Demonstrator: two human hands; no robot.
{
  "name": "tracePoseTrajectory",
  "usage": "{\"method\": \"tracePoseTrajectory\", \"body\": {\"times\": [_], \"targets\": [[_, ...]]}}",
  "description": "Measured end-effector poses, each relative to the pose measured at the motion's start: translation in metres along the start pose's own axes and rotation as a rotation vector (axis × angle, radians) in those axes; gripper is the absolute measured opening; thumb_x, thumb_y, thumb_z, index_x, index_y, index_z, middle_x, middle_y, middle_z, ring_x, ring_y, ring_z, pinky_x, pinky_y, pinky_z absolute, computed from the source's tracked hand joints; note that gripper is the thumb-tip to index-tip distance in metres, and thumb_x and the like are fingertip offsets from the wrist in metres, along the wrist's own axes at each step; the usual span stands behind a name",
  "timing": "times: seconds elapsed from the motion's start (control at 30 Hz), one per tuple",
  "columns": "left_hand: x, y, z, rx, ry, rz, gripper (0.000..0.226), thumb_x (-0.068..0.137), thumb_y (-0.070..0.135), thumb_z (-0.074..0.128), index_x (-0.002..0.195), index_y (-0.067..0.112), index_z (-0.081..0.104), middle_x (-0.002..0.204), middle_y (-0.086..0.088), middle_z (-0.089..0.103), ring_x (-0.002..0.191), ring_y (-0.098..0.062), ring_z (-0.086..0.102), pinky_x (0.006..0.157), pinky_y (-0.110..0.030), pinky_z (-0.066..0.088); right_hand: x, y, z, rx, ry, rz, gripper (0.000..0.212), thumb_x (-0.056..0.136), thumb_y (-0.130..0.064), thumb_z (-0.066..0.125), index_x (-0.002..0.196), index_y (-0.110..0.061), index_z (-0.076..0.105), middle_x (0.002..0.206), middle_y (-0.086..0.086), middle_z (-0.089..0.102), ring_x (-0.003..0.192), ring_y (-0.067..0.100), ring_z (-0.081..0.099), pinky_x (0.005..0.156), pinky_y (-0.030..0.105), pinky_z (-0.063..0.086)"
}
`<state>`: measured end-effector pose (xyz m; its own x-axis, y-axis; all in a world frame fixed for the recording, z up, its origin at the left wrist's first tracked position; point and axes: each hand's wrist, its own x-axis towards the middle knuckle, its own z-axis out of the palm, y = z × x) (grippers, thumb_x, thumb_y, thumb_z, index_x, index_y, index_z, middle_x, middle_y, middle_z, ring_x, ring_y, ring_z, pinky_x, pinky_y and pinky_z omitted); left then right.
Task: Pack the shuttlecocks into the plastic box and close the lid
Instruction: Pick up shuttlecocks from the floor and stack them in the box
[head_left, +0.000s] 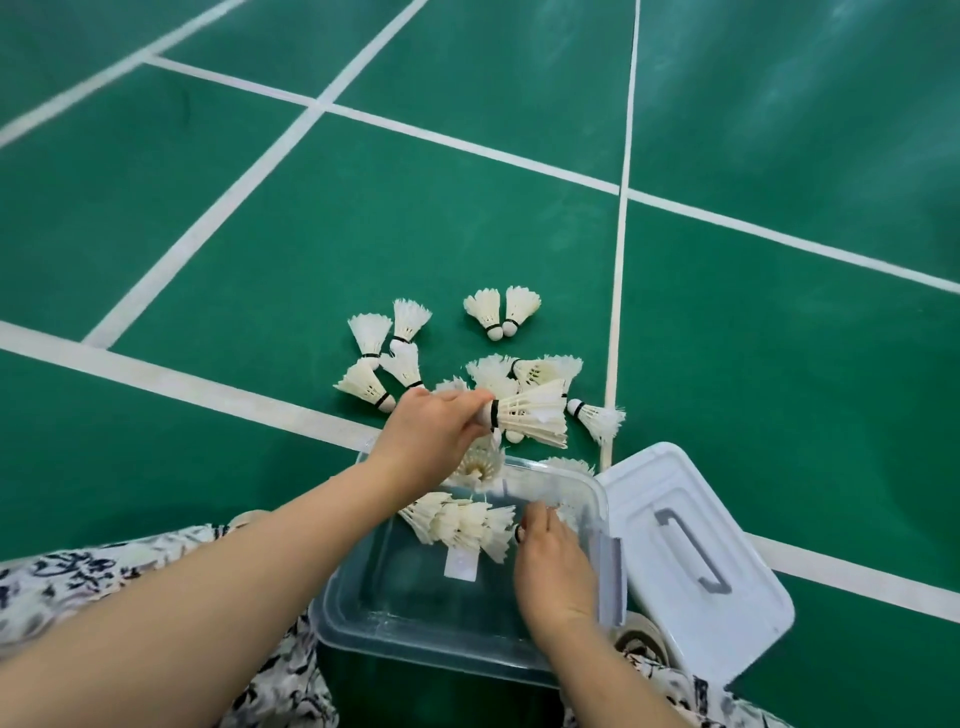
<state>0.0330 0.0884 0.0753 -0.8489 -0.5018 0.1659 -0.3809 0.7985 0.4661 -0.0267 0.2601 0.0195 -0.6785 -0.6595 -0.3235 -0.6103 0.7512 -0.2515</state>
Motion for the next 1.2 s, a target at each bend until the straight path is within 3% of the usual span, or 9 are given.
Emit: {"method": "tracePoseTrajectory", "body": {"times": [0.23, 0.37, 0.57, 0.73, 0.9, 1.0, 1.1, 1.17, 1.2], "targets": [[-0.007, -0.005, -0.001, -0.015, -0.016, -0.016, 0.024, 0.095, 0.025, 0.048, 0.115, 0.017, 0.058, 0.098, 0.001, 0.069, 0.094, -0.022, 0.06, 0.078, -0.03, 0.032, 0.009, -0.001, 0.018, 0.362, 0.014, 0.192, 0.027, 0.089, 0.003, 0.034, 0.106, -0.012, 0.047, 0.08, 0.003, 0.058, 0.071, 0.023, 0.056, 0.061, 0.031, 0.045], [-0.008, -0.004, 0.001, -0.022, -0.02, 0.003, 0.019, 0.095, 0.025, 0.048, 0.108, 0.018, 0.059, 0.093, 0.005, 0.069, 0.089, -0.019, 0.059, 0.074, -0.029, 0.03, 0.017, -0.002, 0.022, 0.528, -0.043, 0.212, 0.019, 0.09, 0.003, 0.04, 0.09, -0.016, 0.042, 0.071, -0.002, 0.05, 0.072, 0.023, 0.051, 0.063, 0.026, 0.036], [-0.013, -0.002, 0.002, -0.008, -0.058, -0.009, 0.019, 0.095, 0.024, 0.048, 0.109, 0.017, 0.059, 0.095, 0.003, 0.068, 0.09, -0.02, 0.058, 0.07, -0.028, 0.023, 0.028, 0.003, 0.028, 0.666, -0.073, 0.287, 0.038, 0.088, 0.005, 0.045, 0.068, -0.024, 0.031, 0.065, -0.003, 0.045, 0.06, 0.014, 0.042, 0.049, 0.019, 0.032], [-0.012, 0.002, 0.0, 0.012, -0.083, -0.011, 0.019, 0.095, 0.024, 0.047, 0.107, 0.017, 0.059, 0.095, 0.002, 0.068, 0.088, -0.022, 0.058, 0.068, -0.028, 0.022, 0.02, 0.004, 0.02, 0.688, -0.067, 0.247, 0.03, 0.084, 0.005, 0.045, 0.08, -0.024, 0.042, 0.092, 0.006, 0.053, 0.065, 0.012, 0.045, 0.052, 0.016, 0.035], [-0.02, 0.003, -0.006, 0.031, -0.126, -0.053, 0.026, 0.095, 0.028, 0.048, 0.118, 0.019, 0.057, 0.105, -0.001, 0.068, 0.094, -0.025, 0.059, 0.079, -0.032, 0.039, 0.003, 0.005, -0.009, 0.564, 0.075, 0.125, 0.037, 0.089, -0.011, 0.053, 0.125, -0.019, 0.046, 0.126, 0.004, 0.043, 0.11, 0.019, 0.05, 0.093, 0.025, 0.04], [-0.031, -0.001, -0.013, 0.057, -0.152, -0.099, 0.029, 0.095, 0.029, 0.049, 0.12, 0.017, 0.056, 0.108, -0.002, 0.067, 0.099, -0.024, 0.059, 0.079, -0.031, 0.04, -0.006, -0.002, -0.037, 0.691, 0.174, 0.081, 0.038, 0.089, -0.019, 0.056, 0.126, -0.023, 0.046, 0.12, -0.003, 0.043, 0.102, 0.015, 0.053, 0.081, 0.022, 0.044], [-0.043, 0.0, -0.021, 0.086, -0.224, -0.129, 0.022, 0.094, 0.027, 0.049, 0.111, 0.015, 0.057, 0.105, -0.003, 0.066, 0.098, -0.022, 0.059, 0.07, -0.029, 0.035, -0.013, -0.013, -0.057, 0.795, 0.151, -0.006, 0.025, 0.087, -0.027, 0.061, 0.111, -0.025, 0.056, 0.107, -0.007, 0.051, 0.096, 0.012, 0.053, 0.078, 0.023, 0.044], [-0.05, 0.004, -0.022, 0.076, -0.303, -0.128, 0.019, 0.093, 0.025, 0.051, 0.107, 0.015, 0.059, 0.105, -0.003, 0.067, 0.098, -0.023, 0.06, 0.074, -0.031, 0.04, -0.018, -0.023, -0.064, 0.835, 0.094, -0.059, 0.008, 0.087, -0.029, 0.062, 0.083, -0.022, 0.06, 0.083, -0.006, 0.055, 0.077, 0.01, 0.052, 0.071, 0.025, 0.042], [-0.053, 0.006, -0.021, 0.083, -0.346, -0.12, 0.019, 0.092, 0.024, 0.052, 0.107, 0.014, 0.059, 0.106, -0.004, 0.067, 0.099, -0.023, 0.06, 0.077, -0.03, 0.042, -0.019, -0.027, -0.064, 0.85, 0.087, -0.079, 0.021, 0.087, -0.026, 0.062, 0.067, -0.021, 0.055, 0.068, -0.006, 0.05, 0.064, 0.01, 0.046, 0.063, 0.026, 0.037]]}}
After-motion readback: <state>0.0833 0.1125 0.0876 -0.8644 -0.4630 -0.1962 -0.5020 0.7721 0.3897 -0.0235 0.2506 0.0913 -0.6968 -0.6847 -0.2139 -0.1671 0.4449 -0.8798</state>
